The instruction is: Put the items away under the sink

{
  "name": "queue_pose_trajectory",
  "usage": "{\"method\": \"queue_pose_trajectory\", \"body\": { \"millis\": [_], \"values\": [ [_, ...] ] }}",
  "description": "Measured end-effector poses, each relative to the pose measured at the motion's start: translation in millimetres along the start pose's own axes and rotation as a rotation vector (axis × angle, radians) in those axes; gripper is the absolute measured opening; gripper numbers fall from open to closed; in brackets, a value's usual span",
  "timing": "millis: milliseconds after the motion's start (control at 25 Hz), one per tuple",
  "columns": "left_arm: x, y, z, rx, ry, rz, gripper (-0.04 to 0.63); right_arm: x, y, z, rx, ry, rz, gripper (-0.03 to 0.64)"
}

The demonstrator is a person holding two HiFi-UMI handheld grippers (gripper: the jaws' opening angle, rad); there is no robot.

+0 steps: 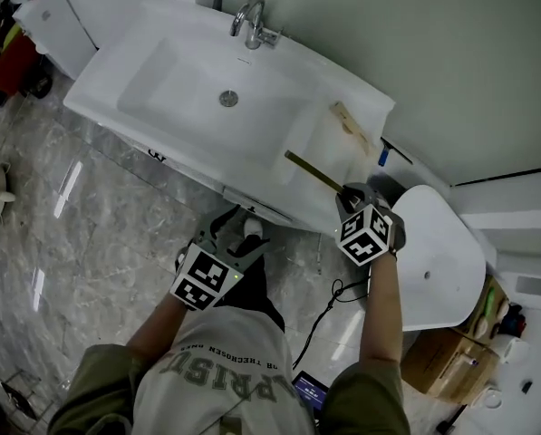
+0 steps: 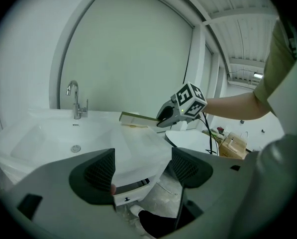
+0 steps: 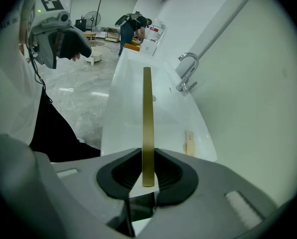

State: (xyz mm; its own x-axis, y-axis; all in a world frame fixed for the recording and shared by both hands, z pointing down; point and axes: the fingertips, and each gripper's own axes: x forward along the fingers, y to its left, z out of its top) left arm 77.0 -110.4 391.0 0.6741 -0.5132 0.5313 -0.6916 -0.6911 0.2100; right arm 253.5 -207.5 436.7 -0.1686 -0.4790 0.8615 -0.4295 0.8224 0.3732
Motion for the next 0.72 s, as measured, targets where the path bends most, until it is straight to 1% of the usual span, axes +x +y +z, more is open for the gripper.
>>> {"method": "queue_pose_trajectory", "body": {
  "millis": [240, 400, 560, 720],
  "values": [
    [-22, -30, -20, 0.016, 0.002, -0.025, 0.342, -34, 60, -17, 0.052, -0.01, -0.003, 0.069],
    [-32, -56, -26, 0.024, 0.005, -0.024, 0.342, -56, 86, -31, 0.077, -0.02, 0.001, 0.069],
    [-39, -81, -34, 0.011, -0.001, 0.014, 0.342, -67, 107, -43, 0.076, -0.049, 0.027, 0.069],
    [-45, -105, -51, -0.018, -0.009, 0.089, 0.342, -69, 130, -51, 0.044, -0.084, 0.06, 0.069]
  ]
}}
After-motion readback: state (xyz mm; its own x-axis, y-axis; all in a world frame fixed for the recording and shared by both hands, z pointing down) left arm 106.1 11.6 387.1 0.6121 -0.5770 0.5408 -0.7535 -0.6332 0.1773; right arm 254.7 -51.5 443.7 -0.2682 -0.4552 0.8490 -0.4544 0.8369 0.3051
